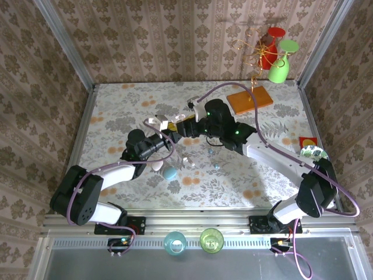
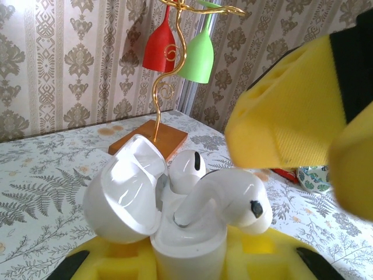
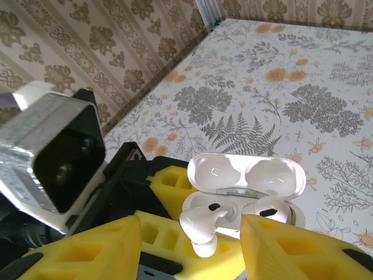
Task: Insert wireless bluetooth earbuds into charging case
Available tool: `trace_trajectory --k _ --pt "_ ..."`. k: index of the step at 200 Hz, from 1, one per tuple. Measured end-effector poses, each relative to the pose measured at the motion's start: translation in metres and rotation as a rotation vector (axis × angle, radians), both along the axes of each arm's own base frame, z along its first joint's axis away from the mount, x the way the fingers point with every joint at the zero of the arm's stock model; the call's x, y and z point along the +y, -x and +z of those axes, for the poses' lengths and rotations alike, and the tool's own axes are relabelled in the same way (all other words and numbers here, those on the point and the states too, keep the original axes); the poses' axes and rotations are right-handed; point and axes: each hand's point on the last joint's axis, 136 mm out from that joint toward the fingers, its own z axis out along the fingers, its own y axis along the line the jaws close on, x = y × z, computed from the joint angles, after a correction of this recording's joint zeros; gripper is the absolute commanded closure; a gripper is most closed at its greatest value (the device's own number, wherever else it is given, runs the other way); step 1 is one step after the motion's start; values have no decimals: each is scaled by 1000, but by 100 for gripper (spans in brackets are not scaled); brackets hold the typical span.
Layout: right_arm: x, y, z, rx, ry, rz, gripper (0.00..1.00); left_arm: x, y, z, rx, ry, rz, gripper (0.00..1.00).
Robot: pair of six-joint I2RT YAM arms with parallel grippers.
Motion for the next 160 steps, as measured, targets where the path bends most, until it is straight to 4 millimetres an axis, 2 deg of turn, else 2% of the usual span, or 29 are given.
trace_trajectory --k 63,99,125,160 --pt "-6 1 12 -14 21 -19 52 0 0 4 -18 9 0 100" --pt "-10 -2 27 -49 56 -51 54 0 0 5 -21 8 1 100" --pt "-6 -3 26 -56 87 -46 55 0 0 5 -21 8 1 100" --pt "4 0 12 -44 147 -26 56 0 0 5 -21 8 1 100"
